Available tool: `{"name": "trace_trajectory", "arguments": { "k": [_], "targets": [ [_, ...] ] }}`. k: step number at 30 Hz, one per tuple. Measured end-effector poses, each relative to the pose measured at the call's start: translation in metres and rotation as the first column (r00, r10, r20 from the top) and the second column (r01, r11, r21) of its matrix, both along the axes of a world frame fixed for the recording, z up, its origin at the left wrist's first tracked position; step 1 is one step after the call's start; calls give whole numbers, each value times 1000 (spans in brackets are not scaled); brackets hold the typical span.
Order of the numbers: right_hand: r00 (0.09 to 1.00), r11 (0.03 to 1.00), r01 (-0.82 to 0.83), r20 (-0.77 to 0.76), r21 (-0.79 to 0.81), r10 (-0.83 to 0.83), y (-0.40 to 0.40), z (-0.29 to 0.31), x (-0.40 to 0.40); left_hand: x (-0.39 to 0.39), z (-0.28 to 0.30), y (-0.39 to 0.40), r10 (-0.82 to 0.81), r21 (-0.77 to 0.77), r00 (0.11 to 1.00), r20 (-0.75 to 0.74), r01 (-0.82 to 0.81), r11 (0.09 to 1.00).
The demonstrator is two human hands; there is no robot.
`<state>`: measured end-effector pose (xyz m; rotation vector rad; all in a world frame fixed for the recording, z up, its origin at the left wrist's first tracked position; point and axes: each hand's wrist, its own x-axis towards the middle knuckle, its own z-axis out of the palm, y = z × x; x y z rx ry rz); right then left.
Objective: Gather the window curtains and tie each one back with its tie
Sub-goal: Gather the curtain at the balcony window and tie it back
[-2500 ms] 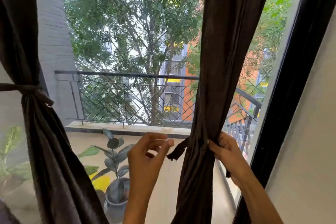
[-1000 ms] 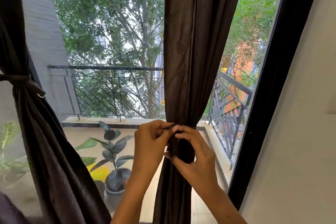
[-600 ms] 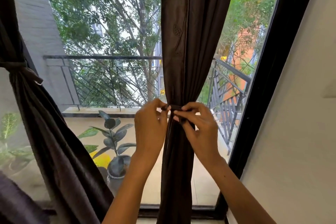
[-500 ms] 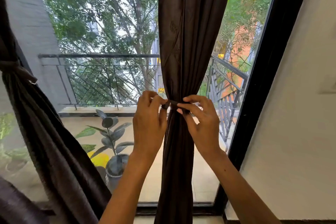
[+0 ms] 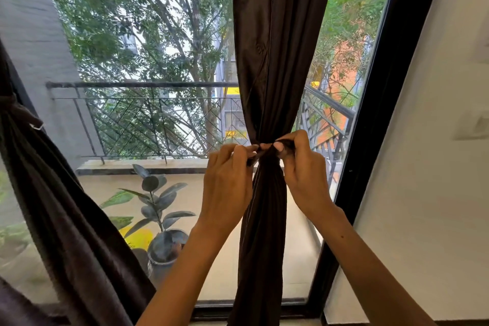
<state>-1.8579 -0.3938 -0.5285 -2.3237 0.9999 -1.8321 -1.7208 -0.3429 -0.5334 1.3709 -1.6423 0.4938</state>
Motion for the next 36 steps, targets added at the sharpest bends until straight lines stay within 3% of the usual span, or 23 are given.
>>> {"name": "trace_trajectory", "arguments": {
  "k": [8, 11, 14, 19, 22, 29, 33, 36],
  "targets": [
    [967, 998, 2, 254, 62, -18, -18, -3, 12, -8, -7, -11, -55, 29, 998, -33, 56, 998],
    [985, 999, 31, 169, 12, -32, -16, -7, 12, -7, -8, -14, -60, 41, 996, -70, 63, 997],
    [1000, 999, 23, -9, 24, -22, -13, -13, 7, -6, -5, -14, -86, 33, 991, -103, 90, 995],
    [941, 992, 122, -321, 21, -109, -4, -19, 1, -4, -6, -18, -79, 44, 985, -155, 87, 995],
    [926, 985, 167, -336, -50, -174, -3, -11, -3, -6, -8, -20, -78, 36, 988, -133, 84, 996],
    [846, 981, 193, -501, -35, -184, 2, 11, -9, -4, -10, -24, -116, -40, 979, -166, 111, 993],
    [846, 982, 190, -507, -2, -165, 4, 13, -11, -6, -13, -22, -193, -149, 981, -16, 188, 971],
    [839, 990, 140, -534, 32, -102, -1, 10, -20, -7, -13, -22, -249, -94, 968, 32, 251, 963]
  ]
}}
